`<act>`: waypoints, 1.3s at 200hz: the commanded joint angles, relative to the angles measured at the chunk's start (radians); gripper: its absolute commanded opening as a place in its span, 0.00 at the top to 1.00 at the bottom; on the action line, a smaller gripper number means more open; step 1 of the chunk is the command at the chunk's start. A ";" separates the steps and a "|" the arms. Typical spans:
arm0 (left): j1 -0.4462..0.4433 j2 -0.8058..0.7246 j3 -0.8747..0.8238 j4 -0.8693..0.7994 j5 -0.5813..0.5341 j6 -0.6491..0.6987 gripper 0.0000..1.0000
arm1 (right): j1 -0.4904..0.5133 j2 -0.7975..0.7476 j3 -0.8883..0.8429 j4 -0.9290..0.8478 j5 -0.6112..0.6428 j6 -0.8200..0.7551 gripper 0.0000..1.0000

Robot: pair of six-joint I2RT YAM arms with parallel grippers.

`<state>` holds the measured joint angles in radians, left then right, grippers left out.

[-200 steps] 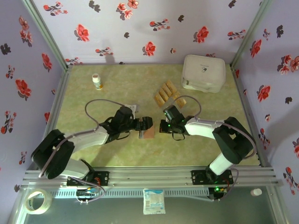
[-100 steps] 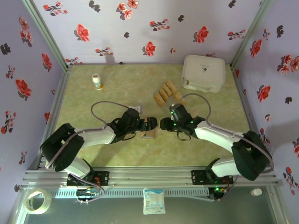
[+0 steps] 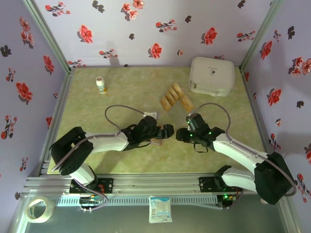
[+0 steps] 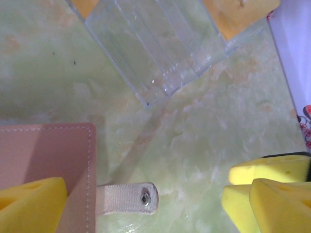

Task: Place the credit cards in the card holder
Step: Close the card holder at the bottom-center of the table.

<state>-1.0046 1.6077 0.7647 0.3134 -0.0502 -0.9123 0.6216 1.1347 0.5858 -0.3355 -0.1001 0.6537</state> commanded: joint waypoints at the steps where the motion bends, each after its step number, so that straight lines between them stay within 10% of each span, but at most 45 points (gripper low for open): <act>1: -0.034 0.054 0.029 -0.009 -0.064 -0.047 0.03 | -0.011 -0.038 -0.025 -0.037 0.016 -0.019 0.53; 52: -0.039 0.125 0.004 0.017 -0.152 -0.154 0.04 | -0.011 -0.082 -0.043 -0.060 -0.008 -0.014 0.53; 148: 0.041 -0.003 0.235 -0.285 -0.079 0.051 0.00 | 0.009 -0.101 0.017 -0.046 -0.111 0.006 0.53; 260: 0.369 -0.225 0.103 -0.457 0.008 0.201 0.00 | 0.282 0.195 0.317 0.095 -0.020 0.091 0.72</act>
<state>-0.6792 1.4090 0.8993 -0.0654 -0.0799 -0.7792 0.8654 1.2476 0.8093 -0.2798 -0.1547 0.7448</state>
